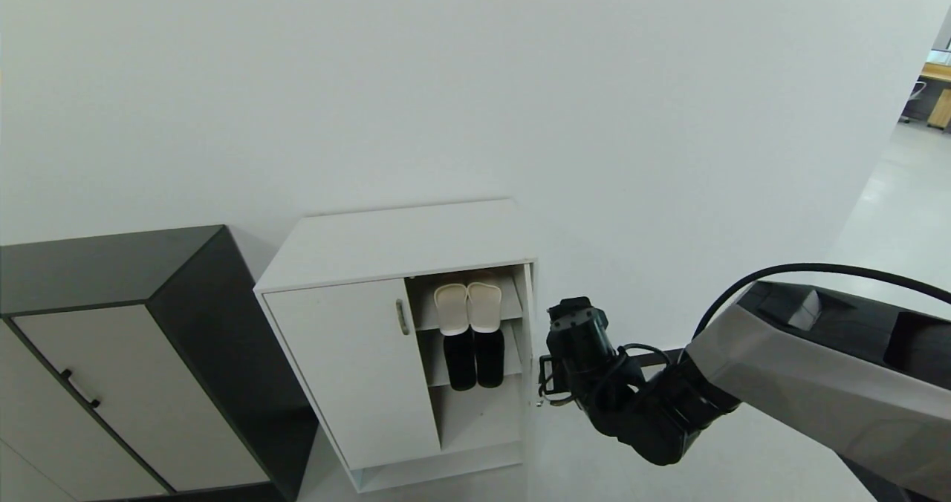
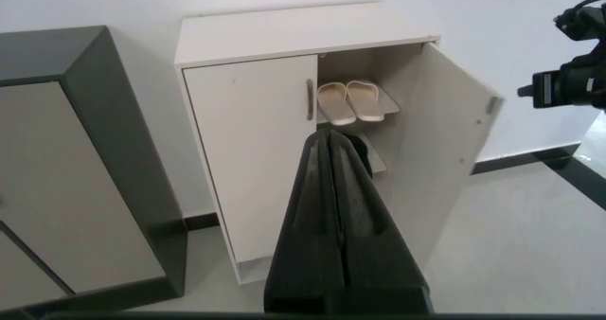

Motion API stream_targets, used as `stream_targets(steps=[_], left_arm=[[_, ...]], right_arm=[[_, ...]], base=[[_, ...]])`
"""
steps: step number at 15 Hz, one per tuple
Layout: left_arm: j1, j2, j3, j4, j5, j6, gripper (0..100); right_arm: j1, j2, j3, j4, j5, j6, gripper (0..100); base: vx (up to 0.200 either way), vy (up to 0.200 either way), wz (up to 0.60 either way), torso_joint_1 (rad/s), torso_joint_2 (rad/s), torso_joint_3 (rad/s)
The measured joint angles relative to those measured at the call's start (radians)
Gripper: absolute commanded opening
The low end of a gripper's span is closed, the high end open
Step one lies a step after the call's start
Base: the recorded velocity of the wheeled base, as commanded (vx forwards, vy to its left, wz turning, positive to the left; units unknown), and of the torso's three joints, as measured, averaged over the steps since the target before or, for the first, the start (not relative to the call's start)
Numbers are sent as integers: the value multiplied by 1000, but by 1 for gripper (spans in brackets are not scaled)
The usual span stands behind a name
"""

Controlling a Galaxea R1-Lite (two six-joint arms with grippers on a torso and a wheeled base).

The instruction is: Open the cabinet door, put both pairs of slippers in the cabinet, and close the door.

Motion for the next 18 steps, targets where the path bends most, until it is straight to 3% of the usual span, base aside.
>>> stream_targets(steps=[6, 12, 18], left_arm=[[0, 0, 0, 0, 0, 0, 0], [0, 0, 0, 0, 0, 0, 0], [0, 0, 0, 0, 0, 0, 0]], right_arm=[[11, -36, 30, -17, 3, -24, 0], [20, -39, 34, -14, 6, -25, 0], [22, -40, 63, -80, 63, -25, 0]], base=[[0, 0, 0, 0, 0, 0], [0, 0, 600, -2, 4, 2], [0, 0, 0, 0, 0, 0]])
